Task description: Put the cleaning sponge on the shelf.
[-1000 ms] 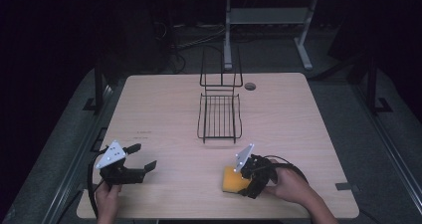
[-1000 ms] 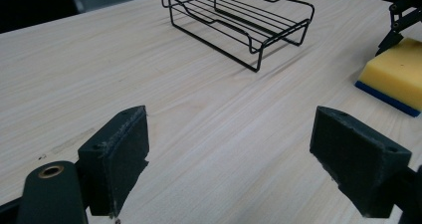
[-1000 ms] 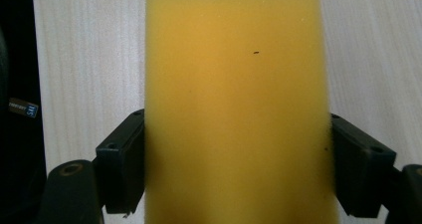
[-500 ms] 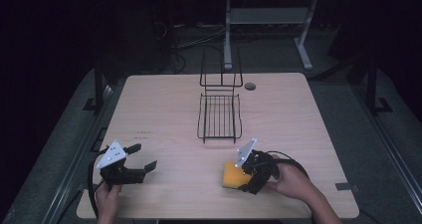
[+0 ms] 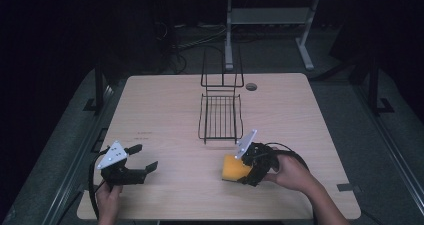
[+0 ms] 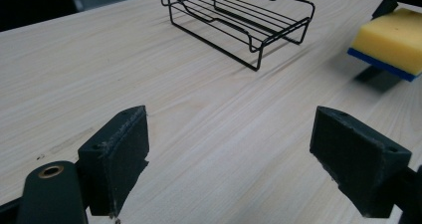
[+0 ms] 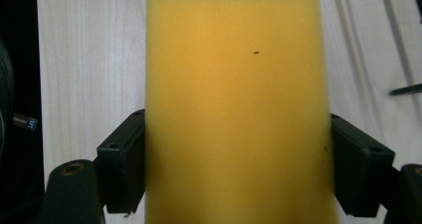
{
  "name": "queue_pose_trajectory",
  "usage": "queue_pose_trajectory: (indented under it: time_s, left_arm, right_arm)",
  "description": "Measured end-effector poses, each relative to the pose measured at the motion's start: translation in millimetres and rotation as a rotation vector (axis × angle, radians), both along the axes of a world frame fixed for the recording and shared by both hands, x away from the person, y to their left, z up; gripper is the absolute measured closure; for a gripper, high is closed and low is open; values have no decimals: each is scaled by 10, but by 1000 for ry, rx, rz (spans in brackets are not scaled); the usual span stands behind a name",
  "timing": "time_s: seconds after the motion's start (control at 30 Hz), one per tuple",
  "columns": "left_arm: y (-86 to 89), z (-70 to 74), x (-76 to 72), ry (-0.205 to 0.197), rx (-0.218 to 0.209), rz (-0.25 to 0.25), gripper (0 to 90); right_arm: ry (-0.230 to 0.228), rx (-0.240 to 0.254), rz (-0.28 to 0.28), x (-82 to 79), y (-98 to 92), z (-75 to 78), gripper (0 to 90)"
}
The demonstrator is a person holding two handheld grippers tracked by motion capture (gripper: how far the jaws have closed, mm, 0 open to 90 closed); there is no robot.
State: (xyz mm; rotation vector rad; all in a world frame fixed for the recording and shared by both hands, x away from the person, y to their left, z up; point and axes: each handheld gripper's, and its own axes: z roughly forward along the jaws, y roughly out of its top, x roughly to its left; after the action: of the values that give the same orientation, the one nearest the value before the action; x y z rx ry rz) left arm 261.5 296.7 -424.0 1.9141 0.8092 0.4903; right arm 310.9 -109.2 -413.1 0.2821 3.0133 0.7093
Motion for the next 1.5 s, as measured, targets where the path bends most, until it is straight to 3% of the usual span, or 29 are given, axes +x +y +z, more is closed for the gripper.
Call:
queue_pose_trajectory:
  time_s: [0.9,1.5]
  left_arm:
    - [-24,-3,12,-4,20,-7,150]
    - [-19,-9,56,-10,18,-1,150]
  right_arm:
    - [-5,9,9,405,94,252,219]
    - [-6,21,16,695,227,306,219]
